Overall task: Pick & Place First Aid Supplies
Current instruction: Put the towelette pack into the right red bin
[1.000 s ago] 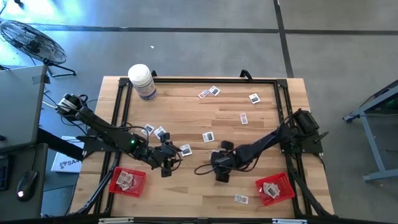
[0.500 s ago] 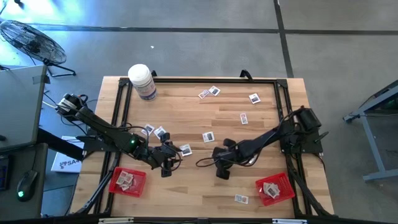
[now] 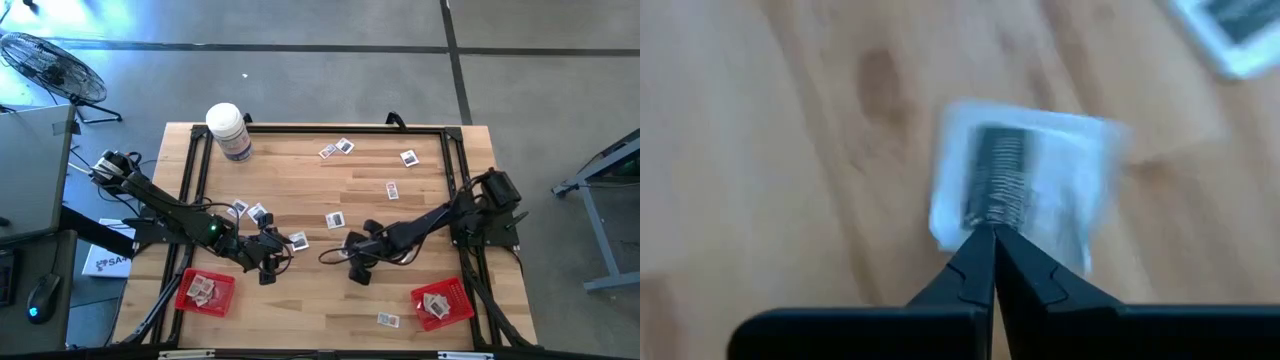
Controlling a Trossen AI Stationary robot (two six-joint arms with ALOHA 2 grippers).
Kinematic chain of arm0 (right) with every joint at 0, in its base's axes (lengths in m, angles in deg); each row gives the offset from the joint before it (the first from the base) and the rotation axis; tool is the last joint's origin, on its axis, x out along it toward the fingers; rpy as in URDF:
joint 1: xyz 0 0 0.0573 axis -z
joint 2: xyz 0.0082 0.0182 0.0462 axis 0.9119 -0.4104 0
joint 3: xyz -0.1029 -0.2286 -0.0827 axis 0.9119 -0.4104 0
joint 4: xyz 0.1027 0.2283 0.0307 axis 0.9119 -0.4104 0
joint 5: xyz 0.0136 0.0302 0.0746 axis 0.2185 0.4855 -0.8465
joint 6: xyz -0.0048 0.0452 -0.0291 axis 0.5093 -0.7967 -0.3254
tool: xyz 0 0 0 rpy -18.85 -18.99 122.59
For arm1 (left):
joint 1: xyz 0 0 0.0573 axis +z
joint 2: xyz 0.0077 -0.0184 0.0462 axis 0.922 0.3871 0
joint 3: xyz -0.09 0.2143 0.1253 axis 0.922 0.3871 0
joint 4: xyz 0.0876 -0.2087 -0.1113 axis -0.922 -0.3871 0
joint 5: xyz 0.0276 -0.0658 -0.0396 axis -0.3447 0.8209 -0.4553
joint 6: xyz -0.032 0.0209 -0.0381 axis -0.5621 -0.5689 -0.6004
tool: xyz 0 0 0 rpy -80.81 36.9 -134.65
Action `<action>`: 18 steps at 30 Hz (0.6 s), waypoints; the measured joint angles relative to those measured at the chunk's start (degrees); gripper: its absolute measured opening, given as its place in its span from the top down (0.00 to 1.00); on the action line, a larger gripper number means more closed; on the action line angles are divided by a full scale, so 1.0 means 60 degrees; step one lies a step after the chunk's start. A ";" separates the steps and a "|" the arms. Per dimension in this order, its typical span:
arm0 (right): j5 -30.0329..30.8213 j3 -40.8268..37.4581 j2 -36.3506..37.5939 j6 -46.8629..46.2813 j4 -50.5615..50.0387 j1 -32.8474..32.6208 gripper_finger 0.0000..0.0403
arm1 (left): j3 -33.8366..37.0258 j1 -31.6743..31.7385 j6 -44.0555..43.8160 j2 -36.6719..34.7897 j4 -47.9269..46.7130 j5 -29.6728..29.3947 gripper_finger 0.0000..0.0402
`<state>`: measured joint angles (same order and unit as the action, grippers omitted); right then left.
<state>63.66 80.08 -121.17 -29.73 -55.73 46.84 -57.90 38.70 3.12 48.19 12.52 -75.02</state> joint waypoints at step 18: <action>-0.0463 0.0043 0.1008 0.1574 0.0023 -0.0484 0.96 | 0.0000 0.0001 0.0000 0.0000 -0.0011 0.0000 0.54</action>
<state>60.88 80.34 -115.12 -20.29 -55.59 43.94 -57.90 38.70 3.12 48.19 12.45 -75.02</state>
